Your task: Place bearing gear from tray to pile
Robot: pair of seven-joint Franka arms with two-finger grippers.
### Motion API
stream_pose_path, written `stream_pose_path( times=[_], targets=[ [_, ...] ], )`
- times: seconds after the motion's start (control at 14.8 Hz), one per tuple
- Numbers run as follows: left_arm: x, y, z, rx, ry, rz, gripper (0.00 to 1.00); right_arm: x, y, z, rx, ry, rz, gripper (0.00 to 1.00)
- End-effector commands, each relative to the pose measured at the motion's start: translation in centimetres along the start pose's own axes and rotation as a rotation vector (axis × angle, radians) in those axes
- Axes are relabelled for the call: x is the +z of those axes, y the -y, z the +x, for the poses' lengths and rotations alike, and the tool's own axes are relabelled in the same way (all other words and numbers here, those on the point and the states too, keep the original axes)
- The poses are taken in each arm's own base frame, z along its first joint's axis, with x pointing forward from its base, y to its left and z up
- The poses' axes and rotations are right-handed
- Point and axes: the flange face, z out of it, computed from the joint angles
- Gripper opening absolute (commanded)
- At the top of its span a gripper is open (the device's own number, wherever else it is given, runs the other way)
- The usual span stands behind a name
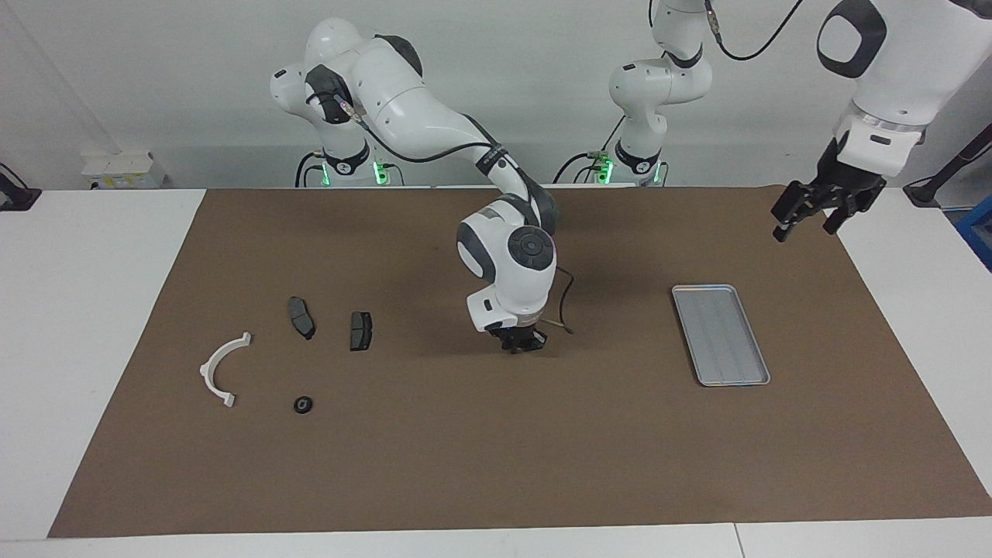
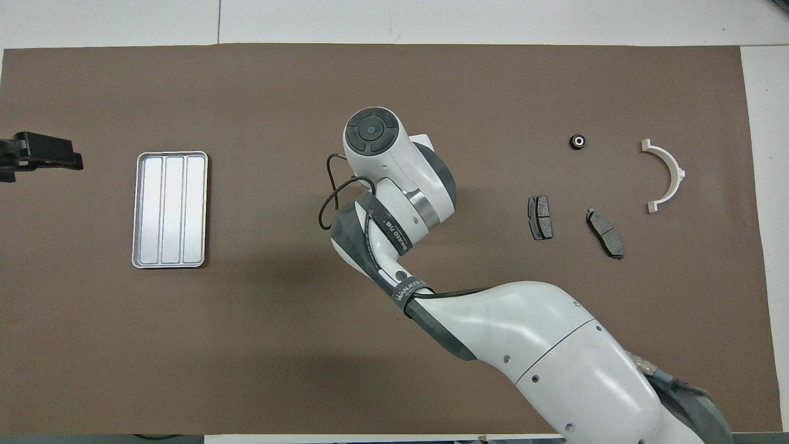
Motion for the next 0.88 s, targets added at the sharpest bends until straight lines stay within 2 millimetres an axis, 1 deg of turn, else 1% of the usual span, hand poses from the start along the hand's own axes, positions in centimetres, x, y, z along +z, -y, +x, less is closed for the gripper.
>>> stream_pose_path(
  times=[0.0, 0.07, 0.14, 0.27, 0.41, 0.47, 0.54, 0.68, 0.74, 0.81],
  targets=[
    [-0.3, 0.2, -0.2, 0.032, 0.006, -0.006, 1.00, -1.6, -1.1, 1.1, -0.034, 0.022, -0.015, 0.00],
    [-0.2, 0.3, -0.2, 0.033, 0.012, -0.006, 1.00, -2.7, -1.9, 1.9, -0.053, 0.026, -0.014, 0.00],
    [-0.3, 0.3, -0.3, 0.036, 0.022, -0.002, 1.00, -3.2, -3.1, 3.4, -0.084, 0.037, -0.023, 0.00],
    [-0.1, 0.0, -0.9, 0.041, 0.076, 0.006, 1.00, -5.5, -6.6, 7.4, -0.174, 0.053, -0.012, 0.00],
    [0.1, -1.0, -1.4, 0.056, 0.095, 0.006, 1.00, -6.9, -11.1, 12.3, -0.291, 0.059, -0.003, 0.00],
    [0.3, -1.6, -1.6, 0.064, 0.100, 0.005, 1.00, -7.4, -13.1, 14.4, -0.344, 0.053, 0.002, 0.00],
    [0.4, -2.2, -1.7, 0.075, 0.105, 0.006, 1.00, -7.3, -14.8, 16.1, -0.386, 0.051, -0.002, 0.00],
    [0.5, -2.2, -1.7, 0.081, 0.122, 0.023, 1.00, -7.0, -18.0, 19.4, -0.467, 0.033, 0.010, 0.00],
    [0.7, -2.1, -1.7, 0.085, 0.128, 0.042, 1.00, -6.8, -19.3, 20.9, -0.493, 0.002, 0.008, 0.00],
    [0.6, -2.3, -1.6, 0.090, 0.131, 0.046, 1.00, -6.2, -20.4, 22.1, -0.519, -0.017, 0.010, 0.00]
  ],
)
